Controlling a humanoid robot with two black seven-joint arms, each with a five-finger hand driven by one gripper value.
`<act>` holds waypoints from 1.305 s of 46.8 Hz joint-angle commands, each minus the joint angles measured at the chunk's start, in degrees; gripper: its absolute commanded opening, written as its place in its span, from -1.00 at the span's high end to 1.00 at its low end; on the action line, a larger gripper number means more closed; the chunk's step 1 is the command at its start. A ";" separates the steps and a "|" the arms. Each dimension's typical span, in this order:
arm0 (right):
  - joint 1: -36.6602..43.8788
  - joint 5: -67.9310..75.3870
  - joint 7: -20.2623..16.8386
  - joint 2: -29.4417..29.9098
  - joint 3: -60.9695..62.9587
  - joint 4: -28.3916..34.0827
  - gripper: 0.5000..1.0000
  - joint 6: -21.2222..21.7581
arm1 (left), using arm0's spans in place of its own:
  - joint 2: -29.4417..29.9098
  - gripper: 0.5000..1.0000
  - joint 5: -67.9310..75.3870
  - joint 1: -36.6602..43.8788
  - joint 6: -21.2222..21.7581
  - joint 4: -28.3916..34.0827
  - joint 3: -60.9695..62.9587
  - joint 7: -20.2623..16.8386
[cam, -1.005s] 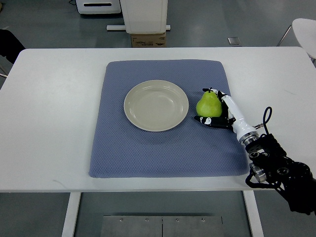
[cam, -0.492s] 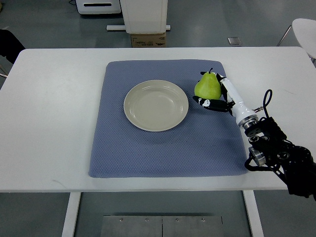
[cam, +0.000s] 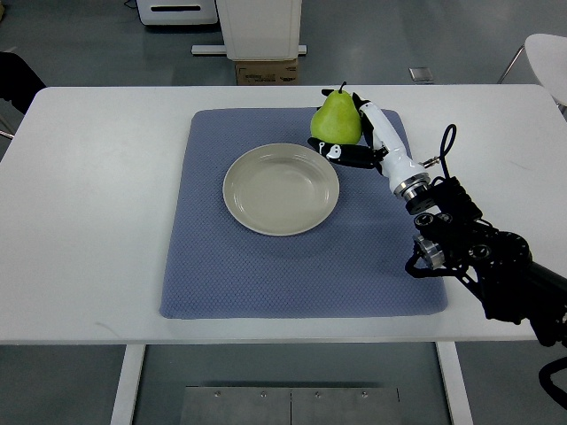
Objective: Place pear on plate with right hand
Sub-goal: 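Lift the pear and carry it over the cream plate, then lower the pear onto the plate and open the right hand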
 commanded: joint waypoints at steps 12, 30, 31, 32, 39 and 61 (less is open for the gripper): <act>-0.10 -0.01 -0.01 2.10 -3.23 0.06 1.00 0.00 | 0.00 -1.00 0.01 0.02 0.01 0.00 -0.03 0.00; -3.79 -0.01 -0.01 2.10 -5.43 0.06 1.00 -0.09 | 0.00 -1.00 0.01 0.02 0.01 0.00 0.06 0.00; -3.96 -0.01 -0.01 2.10 -5.43 0.06 1.00 -0.09 | 0.00 -1.00 0.01 0.02 0.01 0.00 -0.03 0.00; -4.23 -0.01 -0.01 2.10 -5.52 0.06 1.00 -0.09 | 0.00 -1.00 0.01 0.02 0.01 0.00 -0.03 0.00; -4.67 -0.10 -0.01 2.10 -6.05 0.06 1.00 -0.18 | 0.00 -1.00 0.01 0.02 0.01 0.00 -0.03 0.00; -5.11 -0.18 -0.01 2.10 -7.89 0.76 1.00 -0.18 | 0.00 -1.00 0.01 0.02 0.01 0.00 -0.03 0.00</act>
